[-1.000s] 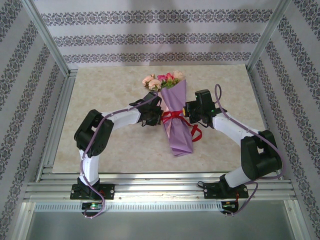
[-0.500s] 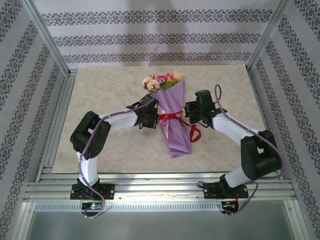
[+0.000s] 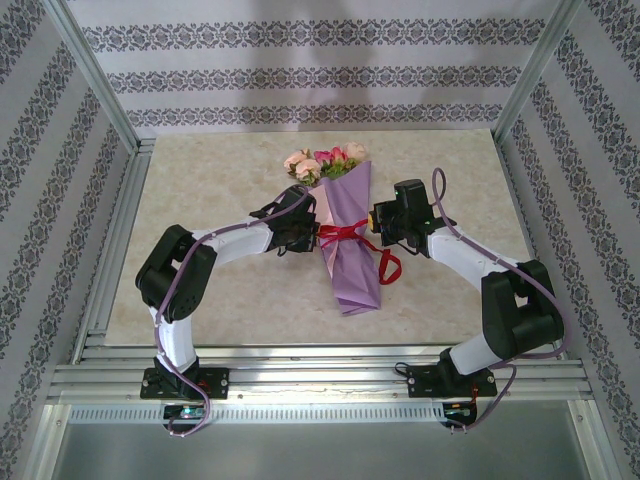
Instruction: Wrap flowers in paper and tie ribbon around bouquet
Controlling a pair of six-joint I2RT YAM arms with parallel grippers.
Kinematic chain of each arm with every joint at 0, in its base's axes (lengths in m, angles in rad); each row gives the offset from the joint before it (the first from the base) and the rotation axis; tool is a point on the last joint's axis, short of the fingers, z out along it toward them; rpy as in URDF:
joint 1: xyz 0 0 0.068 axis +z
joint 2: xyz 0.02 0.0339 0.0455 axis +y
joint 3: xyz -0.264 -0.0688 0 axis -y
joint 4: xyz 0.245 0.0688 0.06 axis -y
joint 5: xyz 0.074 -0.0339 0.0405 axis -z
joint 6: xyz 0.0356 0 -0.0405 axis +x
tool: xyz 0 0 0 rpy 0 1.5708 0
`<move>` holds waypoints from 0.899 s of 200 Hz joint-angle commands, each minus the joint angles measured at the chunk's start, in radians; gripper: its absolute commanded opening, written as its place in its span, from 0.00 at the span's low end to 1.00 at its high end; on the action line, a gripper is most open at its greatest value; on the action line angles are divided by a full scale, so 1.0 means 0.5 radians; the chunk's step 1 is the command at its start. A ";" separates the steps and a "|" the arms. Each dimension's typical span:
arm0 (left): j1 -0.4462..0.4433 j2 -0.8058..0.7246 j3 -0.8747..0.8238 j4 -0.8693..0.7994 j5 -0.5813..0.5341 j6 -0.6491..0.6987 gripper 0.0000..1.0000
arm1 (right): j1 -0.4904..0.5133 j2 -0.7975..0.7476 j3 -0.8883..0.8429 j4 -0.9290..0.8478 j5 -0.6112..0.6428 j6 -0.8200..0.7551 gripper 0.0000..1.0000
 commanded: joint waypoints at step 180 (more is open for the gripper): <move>0.059 -0.199 -0.417 0.194 0.119 0.018 0.00 | -0.298 0.059 -0.310 0.376 0.174 -0.183 0.00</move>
